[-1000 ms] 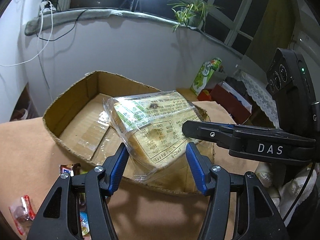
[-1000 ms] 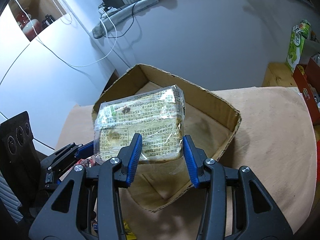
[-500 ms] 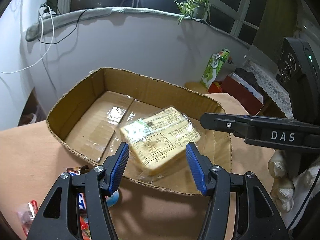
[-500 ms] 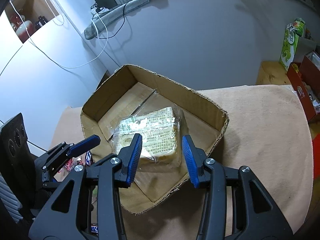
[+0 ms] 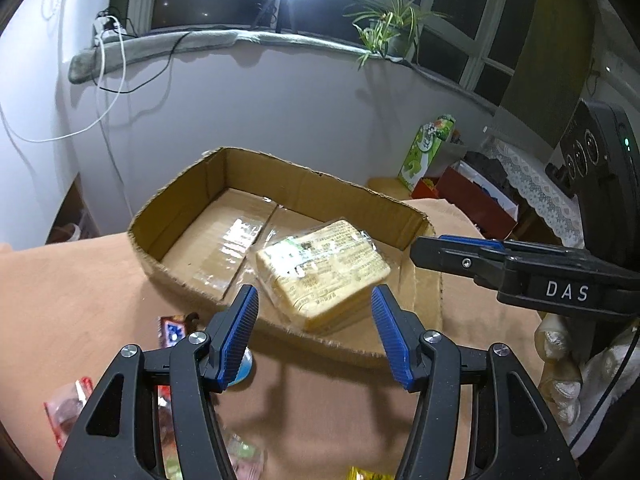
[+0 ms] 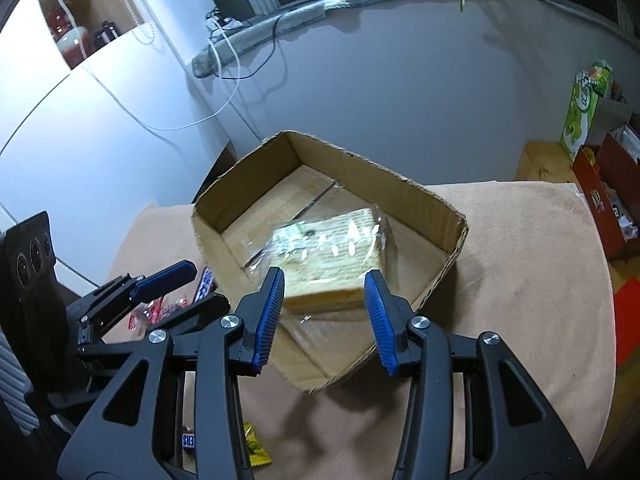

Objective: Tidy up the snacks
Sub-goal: 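Open the left gripper and move it back toward the Snickers bar, then grasp the Snickers bar with the left gripper while the right gripper grasps the yellow candy packet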

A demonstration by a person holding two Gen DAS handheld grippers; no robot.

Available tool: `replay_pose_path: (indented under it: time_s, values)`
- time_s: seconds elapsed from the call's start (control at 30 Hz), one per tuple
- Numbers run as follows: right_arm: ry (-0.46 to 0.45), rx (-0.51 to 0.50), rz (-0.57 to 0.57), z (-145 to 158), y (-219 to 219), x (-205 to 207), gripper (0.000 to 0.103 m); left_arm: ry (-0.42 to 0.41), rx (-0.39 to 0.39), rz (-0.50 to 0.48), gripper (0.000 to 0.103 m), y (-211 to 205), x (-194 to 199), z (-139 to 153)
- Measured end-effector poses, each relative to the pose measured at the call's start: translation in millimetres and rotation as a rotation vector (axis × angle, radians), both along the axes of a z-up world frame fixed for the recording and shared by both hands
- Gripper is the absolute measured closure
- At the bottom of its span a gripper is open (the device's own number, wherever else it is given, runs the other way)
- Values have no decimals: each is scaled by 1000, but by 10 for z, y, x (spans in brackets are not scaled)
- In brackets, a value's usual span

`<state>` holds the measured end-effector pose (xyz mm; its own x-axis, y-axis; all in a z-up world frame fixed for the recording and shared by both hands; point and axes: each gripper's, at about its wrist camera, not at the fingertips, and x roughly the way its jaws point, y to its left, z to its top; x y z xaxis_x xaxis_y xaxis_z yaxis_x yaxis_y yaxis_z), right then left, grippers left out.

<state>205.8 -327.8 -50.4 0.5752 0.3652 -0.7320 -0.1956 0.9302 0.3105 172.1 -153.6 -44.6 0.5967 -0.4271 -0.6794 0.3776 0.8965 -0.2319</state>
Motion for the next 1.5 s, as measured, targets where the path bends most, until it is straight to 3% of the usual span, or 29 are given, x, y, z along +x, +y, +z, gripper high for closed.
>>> replay_pose_path:
  time_s: [0.2, 0.3, 0.33, 0.83, 1.03, 1.33, 1.5]
  values:
    - [-28, -1, 33, 31, 130, -333, 58, -6, -17, 17, 45, 205, -212, 35]
    - [-46, -23, 57, 0, 219, -539, 38, -4, -24, 28, 45, 318, -333, 15]
    - [-54, -32, 61, -10, 240, -596, 37, -2, -23, 33, 45, 366, -391, -2]
    - [-72, -124, 116, -314, 473, -1180, 36, 27, -37, 58, 45, 744, -1066, -243]
    - [-49, -146, 131, -459, 516, -1314, 36, 83, -79, 53, 45, 769, -1237, -436]
    - [-2, -200, 197, -696, 640, -1372, 36, 77, 14, -53, 45, 491, -1408, -614]
    - [18, -226, 226, -766, 689, -1323, 37, 89, 47, -61, 45, 434, -1345, -706]
